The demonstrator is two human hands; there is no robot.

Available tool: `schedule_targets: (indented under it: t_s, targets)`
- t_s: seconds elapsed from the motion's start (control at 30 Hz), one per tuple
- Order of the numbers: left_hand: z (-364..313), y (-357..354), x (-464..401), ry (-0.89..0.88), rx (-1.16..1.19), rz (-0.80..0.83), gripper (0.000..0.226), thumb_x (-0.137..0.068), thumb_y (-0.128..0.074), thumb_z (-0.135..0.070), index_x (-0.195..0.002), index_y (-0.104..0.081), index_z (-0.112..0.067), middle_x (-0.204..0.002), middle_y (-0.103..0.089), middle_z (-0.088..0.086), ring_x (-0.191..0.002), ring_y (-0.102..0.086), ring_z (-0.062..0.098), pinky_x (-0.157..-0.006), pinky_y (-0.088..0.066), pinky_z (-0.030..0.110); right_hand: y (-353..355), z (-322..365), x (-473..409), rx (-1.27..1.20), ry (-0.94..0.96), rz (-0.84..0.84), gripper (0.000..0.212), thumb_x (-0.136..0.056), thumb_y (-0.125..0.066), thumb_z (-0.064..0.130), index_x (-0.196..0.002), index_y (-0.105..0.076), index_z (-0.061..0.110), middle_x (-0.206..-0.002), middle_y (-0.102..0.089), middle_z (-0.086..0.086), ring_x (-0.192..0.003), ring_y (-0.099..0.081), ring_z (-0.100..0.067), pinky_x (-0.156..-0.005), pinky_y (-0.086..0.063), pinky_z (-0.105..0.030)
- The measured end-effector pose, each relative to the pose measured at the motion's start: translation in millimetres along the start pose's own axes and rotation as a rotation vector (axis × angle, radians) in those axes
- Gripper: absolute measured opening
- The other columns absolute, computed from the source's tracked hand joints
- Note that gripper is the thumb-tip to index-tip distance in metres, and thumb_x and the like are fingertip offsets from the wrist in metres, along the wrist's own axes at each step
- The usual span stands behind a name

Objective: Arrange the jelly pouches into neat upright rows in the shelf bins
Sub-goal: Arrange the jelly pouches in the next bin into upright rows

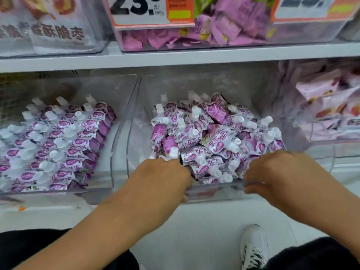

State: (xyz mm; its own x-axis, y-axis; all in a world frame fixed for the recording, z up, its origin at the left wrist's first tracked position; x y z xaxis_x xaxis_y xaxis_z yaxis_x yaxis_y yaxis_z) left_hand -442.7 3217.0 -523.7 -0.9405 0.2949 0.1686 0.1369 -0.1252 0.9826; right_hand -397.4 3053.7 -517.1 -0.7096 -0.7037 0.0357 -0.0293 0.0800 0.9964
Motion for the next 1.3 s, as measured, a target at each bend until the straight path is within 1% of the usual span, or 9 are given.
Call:
schedule_targets:
  t_s: [0.13, 0.27, 0.37, 0.5, 0.7, 0.9, 1.03, 1.2, 1.3]
  targets:
    - [3.9, -7.1, 14.7, -0.076, 0.141, 0.056, 0.040, -0.091, -0.055, -0.056, -0.067, -0.039, -0.027, -0.071, -0.042, -0.008, -0.083, -0.054, 0.020, -0.065, -0.031, 0.032, -6.8, -2.2, 9.2, -0.218, 0.001, 0.046, 0.013, -0.076, -0.076, 0.042, -0.071, -0.068, 0.034, -0.069, -0.063, 0.018, -0.065, -0.062, -0.008, -0.057, -0.051, -0.031]
    - [33.0, 23.0, 25.3, -0.167, 0.164, -0.060, 0.054, -0.081, -0.043, -0.079, -0.083, -0.067, -0.030, -0.079, -0.058, -0.019, -0.081, -0.057, 0.004, -0.077, -0.051, 0.031, 35.8, 4.2, -13.0, -0.503, 0.131, -0.002, 0.035, -0.085, -0.052, 0.067, -0.098, -0.072, 0.040, -0.098, -0.068, 0.025, -0.091, -0.063, 0.005, -0.079, -0.053, -0.029]
    - [72.5, 47.4, 27.1, -0.186, 0.100, -0.174, 0.039, -0.081, -0.050, -0.059, -0.068, -0.070, -0.028, -0.072, -0.065, -0.015, -0.071, -0.060, 0.008, -0.071, -0.053, 0.034, 45.1, 50.9, -67.1, -0.285, 0.358, 0.049, 0.042, -0.096, -0.042, 0.056, -0.133, -0.055, 0.040, -0.138, -0.053, 0.021, -0.127, -0.048, -0.003, -0.105, -0.043, -0.035]
    - [78.2, 30.0, 13.6, -0.205, -0.040, -0.079, 0.030, -0.072, -0.043, -0.040, -0.068, -0.070, -0.026, -0.071, -0.066, -0.006, -0.072, -0.059, 0.018, -0.072, -0.050, 0.037, 6.7, 96.7, -134.2, 0.115, 0.634, 0.235, 0.052, -0.096, -0.041, 0.051, -0.145, -0.043, 0.036, -0.161, -0.022, 0.011, -0.143, -0.031, -0.016, -0.111, -0.037, -0.042]
    - [90.2, 8.8, -1.0, -0.173, -0.068, -0.011, 0.030, -0.074, -0.048, -0.045, -0.068, -0.072, -0.026, -0.069, -0.066, -0.008, -0.074, -0.056, 0.019, -0.078, -0.047, 0.036, -1.5, 97.4, -162.2, 0.227, 0.695, 0.218, 0.053, -0.089, -0.036, 0.069, -0.122, -0.063, 0.038, -0.106, -0.037, 0.005, -0.110, -0.050, -0.023, -0.081, -0.049, -0.039]
    - [91.2, 10.7, 4.0, -0.067, -0.088, -0.010, 0.045, -0.077, -0.044, -0.058, -0.069, -0.073, -0.026, -0.065, -0.062, -0.008, -0.073, -0.055, 0.018, -0.075, -0.051, 0.035, 4.3, 60.7, -124.0, 0.116, 0.593, 0.252, 0.049, -0.089, -0.043, 0.068, -0.112, -0.067, 0.032, -0.094, -0.034, 0.011, -0.087, -0.049, -0.015, -0.070, -0.043, -0.031]
    - [66.3, 15.0, -4.1, 0.038, -0.208, 0.016, 0.080, -0.074, -0.017, -0.084, -0.090, -0.070, -0.027, -0.078, -0.067, -0.007, -0.080, -0.057, 0.018, -0.087, -0.042, 0.030, 7.8, 15.7, -106.7, -0.066, 0.476, 0.205, 0.046, -0.095, -0.039, 0.063, -0.107, -0.067, 0.028, -0.096, -0.050, 0.007, -0.092, -0.054, -0.014, -0.081, -0.045, -0.034]
    - [55.1, 12.5, -20.4, 0.123, -0.197, 0.202, 0.075, -0.070, -0.035, -0.090, -0.102, -0.061, -0.028, -0.093, -0.062, -0.008, -0.085, -0.053, 0.020, -0.096, -0.036, 0.036, 15.4, -3.5, -112.6, -0.146, 0.413, 0.295, 0.049, -0.087, -0.048, 0.067, -0.110, -0.071, 0.030, -0.115, -0.058, 0.009, -0.105, -0.055, -0.009, -0.095, -0.046, -0.035]
    - [56.3, 14.8, -14.6, 0.091, -0.181, 0.154, 0.065, -0.074, -0.044, -0.081, -0.109, -0.065, -0.030, -0.091, -0.066, -0.009, -0.094, -0.056, 0.018, -0.099, -0.032, 0.033, 40.5, 6.5, -145.5, -0.054, 0.468, 0.128, 0.050, -0.088, -0.059, 0.056, -0.129, -0.061, 0.028, -0.136, -0.053, 0.005, -0.124, -0.050, -0.014, -0.106, -0.040, -0.033]
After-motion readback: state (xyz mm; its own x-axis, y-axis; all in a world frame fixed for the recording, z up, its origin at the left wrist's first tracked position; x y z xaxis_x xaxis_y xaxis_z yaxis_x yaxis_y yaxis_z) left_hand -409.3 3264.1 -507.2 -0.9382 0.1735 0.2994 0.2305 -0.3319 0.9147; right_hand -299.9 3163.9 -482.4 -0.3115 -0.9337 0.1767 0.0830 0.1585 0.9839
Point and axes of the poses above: each hand's wrist, its own x-axis away from the middle knuckle, its own y-axis out of the back of the hand, z = x × y, the point moved 7 cm from there along -x, towards the middle knuckle
